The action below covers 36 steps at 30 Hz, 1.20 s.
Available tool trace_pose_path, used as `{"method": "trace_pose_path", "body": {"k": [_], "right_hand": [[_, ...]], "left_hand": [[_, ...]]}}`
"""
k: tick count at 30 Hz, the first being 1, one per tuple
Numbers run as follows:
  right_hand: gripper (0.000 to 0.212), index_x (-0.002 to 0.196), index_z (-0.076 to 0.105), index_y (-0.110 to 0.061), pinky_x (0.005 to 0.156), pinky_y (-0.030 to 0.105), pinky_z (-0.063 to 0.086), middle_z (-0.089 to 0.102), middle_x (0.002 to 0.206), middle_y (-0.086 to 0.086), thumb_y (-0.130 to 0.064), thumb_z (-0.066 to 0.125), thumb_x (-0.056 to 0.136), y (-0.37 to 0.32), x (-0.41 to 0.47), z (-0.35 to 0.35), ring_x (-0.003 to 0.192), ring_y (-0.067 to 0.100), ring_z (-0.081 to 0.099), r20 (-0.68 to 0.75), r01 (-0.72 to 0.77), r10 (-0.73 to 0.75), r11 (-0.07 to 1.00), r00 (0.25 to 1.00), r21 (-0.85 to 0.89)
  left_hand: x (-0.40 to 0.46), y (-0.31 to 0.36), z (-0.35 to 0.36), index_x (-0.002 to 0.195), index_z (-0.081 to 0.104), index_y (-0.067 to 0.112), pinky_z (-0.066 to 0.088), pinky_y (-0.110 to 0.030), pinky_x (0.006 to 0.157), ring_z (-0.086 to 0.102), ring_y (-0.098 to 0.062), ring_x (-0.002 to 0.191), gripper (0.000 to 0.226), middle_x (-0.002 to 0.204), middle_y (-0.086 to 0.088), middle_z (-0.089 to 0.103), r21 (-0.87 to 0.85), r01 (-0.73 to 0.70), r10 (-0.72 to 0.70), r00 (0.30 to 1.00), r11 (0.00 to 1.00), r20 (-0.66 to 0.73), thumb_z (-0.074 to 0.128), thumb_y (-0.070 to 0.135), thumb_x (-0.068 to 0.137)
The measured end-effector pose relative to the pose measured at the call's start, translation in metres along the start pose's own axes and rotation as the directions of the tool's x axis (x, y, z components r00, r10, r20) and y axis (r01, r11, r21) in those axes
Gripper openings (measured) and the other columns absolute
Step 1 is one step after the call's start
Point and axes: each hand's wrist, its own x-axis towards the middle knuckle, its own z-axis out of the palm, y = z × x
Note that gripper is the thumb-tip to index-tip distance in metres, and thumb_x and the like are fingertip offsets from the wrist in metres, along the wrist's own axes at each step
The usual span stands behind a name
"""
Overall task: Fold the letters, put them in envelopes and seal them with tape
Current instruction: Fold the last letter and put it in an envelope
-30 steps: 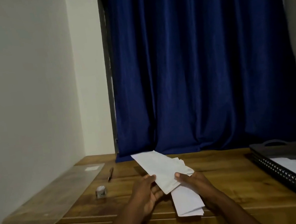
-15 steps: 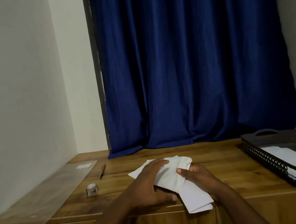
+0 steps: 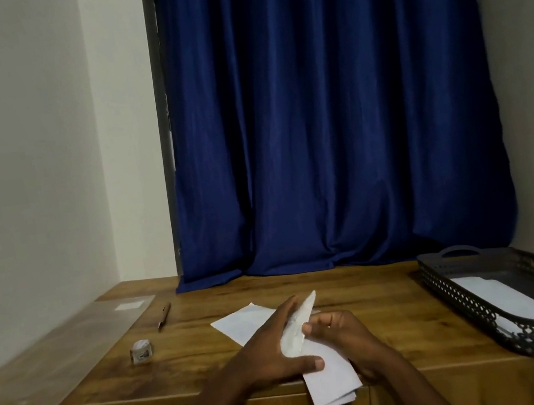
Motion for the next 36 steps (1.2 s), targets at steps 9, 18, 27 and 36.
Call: {"method": "trace_pose_path", "body": {"k": [9,18,27,36], "right_hand": [[0.013,0.098,0.081,-0.013,0.068,0.032,0.057,0.080,0.098,0.011,-0.012,0.068,0.093,0.002,0.008,0.007,0.088,0.028,0.076,-0.100,-0.021,0.013,0.997,0.995,-0.079],[0.014,0.088,0.078,-0.016,0.053,0.020,0.050,0.080,0.084,0.004,-0.026,0.071,0.095,0.001,0.006,0.012,0.069,0.015,0.074,-0.191,-0.014,-0.020,0.985,0.981,-0.174],[0.018,0.083,0.078,-0.017,0.052,0.014,0.046,0.079,0.079,-0.001,-0.032,0.076,0.091,-0.001,0.004,0.013,0.063,0.006,0.071,-0.188,0.000,-0.040,0.979,0.981,-0.206],[0.007,0.092,0.078,-0.017,0.061,0.022,0.054,0.080,0.085,-0.003,-0.013,0.074,0.088,0.001,0.011,0.014,0.077,0.014,0.076,-0.251,-0.060,0.001,0.972,0.968,-0.227]], "left_hand": [[-0.004,-0.001,0.006,0.154,0.007,0.060,0.034,-0.038,0.119,0.030,-0.002,0.146,0.107,0.164,0.029,0.023,0.103,-0.004,0.006,1.000,0.995,-0.016,0.062,0.093,0.068],[-0.010,0.000,0.000,0.151,0.032,0.047,0.030,-0.024,0.111,0.028,0.001,0.140,0.068,0.156,0.025,0.028,0.090,-0.022,0.034,0.990,0.996,-0.135,0.060,0.065,0.091],[-0.013,-0.003,-0.002,0.088,0.062,0.034,0.049,-0.023,0.079,0.056,-0.006,0.096,0.012,0.099,0.017,0.059,0.044,-0.026,0.042,0.917,0.999,-0.396,0.073,0.036,0.085],[-0.013,-0.007,0.005,0.085,0.058,0.035,0.044,-0.022,0.053,0.062,-0.008,0.072,0.007,0.069,0.012,0.061,0.194,-0.031,0.107,0.911,0.981,-0.398,0.062,0.040,0.087]]}}
